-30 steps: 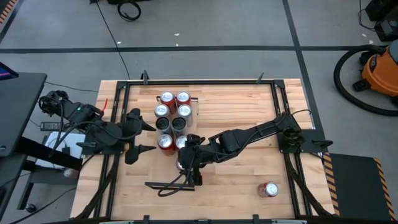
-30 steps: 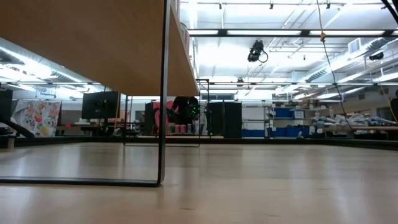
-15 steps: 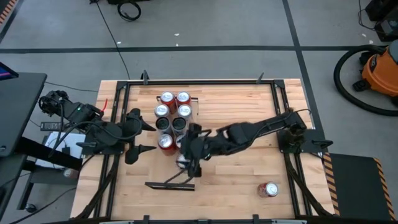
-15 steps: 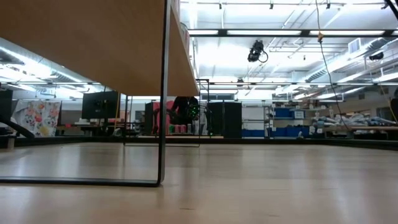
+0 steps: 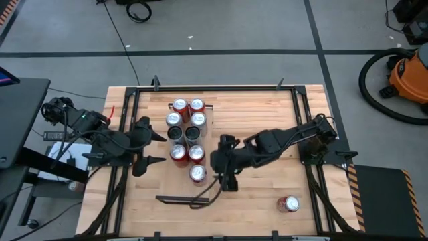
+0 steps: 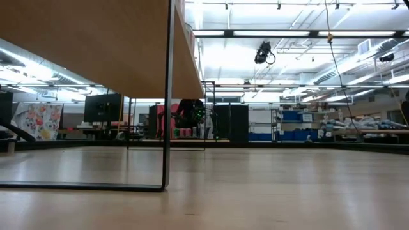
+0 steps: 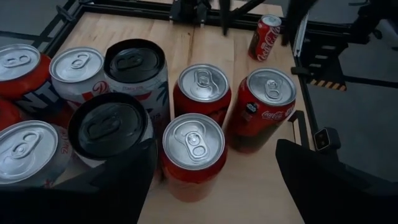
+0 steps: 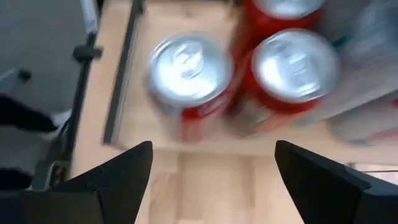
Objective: Pick and place cans onto a shelf
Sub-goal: Put the left red-white soda can on the shelf
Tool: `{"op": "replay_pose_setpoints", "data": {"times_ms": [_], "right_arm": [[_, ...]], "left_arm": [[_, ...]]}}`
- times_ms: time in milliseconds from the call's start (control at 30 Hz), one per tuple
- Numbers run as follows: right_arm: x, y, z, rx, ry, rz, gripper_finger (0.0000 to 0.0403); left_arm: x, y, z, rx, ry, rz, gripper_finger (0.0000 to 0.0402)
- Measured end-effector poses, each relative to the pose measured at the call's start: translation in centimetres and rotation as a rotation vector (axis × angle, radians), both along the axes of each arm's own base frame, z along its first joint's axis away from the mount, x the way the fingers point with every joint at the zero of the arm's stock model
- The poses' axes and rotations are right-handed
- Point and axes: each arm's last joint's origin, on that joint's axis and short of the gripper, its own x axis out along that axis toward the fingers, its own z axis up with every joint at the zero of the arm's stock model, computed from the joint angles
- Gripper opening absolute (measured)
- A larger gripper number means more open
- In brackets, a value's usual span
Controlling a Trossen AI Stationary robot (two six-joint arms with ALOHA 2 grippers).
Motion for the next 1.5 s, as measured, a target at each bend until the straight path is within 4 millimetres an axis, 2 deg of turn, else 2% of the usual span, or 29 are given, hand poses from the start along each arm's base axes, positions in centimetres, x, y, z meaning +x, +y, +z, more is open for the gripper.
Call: {"op": "replay_pose_setpoints", "data": {"times_ms": [233,400,600,800,967,1333,1500], "right_arm": [[0.3,1.8,-3.6,0.029,0.077,0.045,0.0348],[1.2,2.8,-5.9,0.049,0.034,0.064,0.0342],[1.8,2.8,-7.9,0.063,0.011,0.073,0.0284],[2.4,2.5,-9.0,0.071,-0.025,0.067,0.0212],[3.1,1.9,-9.7,0.102,-0.074,0.04,0.0175],[4.4,1.2,-9.3,0.112,-0.215,0.026,0.0157],[4.5,0.7,-9.3,0.106,-0.209,0.027,0.0157]], "left_arm": [[-0.3,0.1,0.1,0.003,-0.002,-0.005,0.0341],[-0.3,0.2,0.1,0.005,-0.003,-0.006,0.0341],[-0.3,0.2,0.1,0.005,-0.003,-0.007,0.0341],[-0.3,0.1,0.1,0.004,-0.003,-0.006,0.0341],[-0.4,0.2,0.2,-0.011,-0.001,-0.024,0.0341],[-2.7,1.5,1.1,-0.093,-0.051,-0.002,0.0341],[-3.1,1.6,0.7,-0.132,0.003,0.004,0.0341]]}}
